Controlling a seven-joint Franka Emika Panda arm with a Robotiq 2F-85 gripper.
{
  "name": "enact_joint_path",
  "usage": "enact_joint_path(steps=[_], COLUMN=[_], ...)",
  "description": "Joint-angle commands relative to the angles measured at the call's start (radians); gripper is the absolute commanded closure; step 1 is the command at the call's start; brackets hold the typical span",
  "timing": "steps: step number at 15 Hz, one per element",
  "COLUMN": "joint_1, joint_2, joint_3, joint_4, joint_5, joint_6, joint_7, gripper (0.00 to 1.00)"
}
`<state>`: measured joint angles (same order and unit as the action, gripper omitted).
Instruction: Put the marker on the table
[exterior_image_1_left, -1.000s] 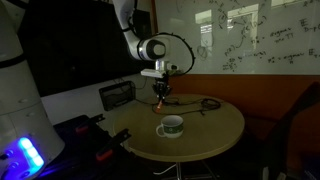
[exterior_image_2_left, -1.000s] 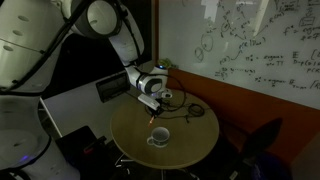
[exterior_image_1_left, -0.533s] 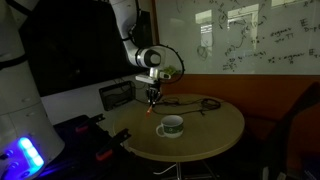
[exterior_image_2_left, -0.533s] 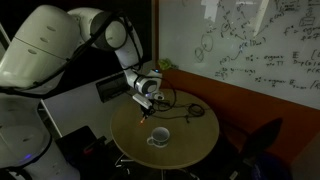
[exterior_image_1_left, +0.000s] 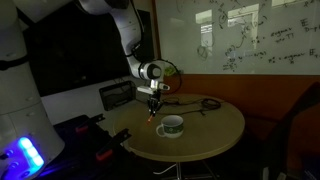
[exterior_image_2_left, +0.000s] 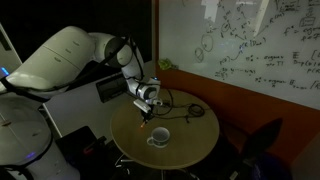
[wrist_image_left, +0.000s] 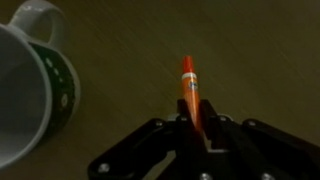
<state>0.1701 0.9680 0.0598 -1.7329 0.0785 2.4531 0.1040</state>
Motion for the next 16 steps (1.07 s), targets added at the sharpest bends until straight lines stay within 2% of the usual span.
enact_joint_path(steps=[1, 2, 3, 5, 9, 11, 12, 16], joint_1=[0.009, 0.009, 0.013, 0.009, 0.008, -0.004, -0.009, -0.038], joint_2=[0.060, 0.073, 0.079, 0.086, 0.035, -0.001, -0.019, -0.145], joint_3=[-0.015, -0.017, -0.020, -0.015, -0.014, -0.006, -0.004, 0.012], joint_4=[0.090, 0.103, 0.110, 0.117, 0.044, 0.007, -0.013, -0.149], joint_5=[-0.025, -0.029, -0.036, -0.050, -0.092, -0.099, -0.100, -0.100], joint_6=[-0.037, -0.030, -0.022, -0.009, 0.104, 0.110, 0.112, 0.137], joint_7=[0.012, 0.010, 0.011, -0.006, -0.034, -0.049, -0.054, -0.112], gripper=[0.95, 0.95, 0.57, 0.49, 0.19, 0.04, 0.01, 0.00])
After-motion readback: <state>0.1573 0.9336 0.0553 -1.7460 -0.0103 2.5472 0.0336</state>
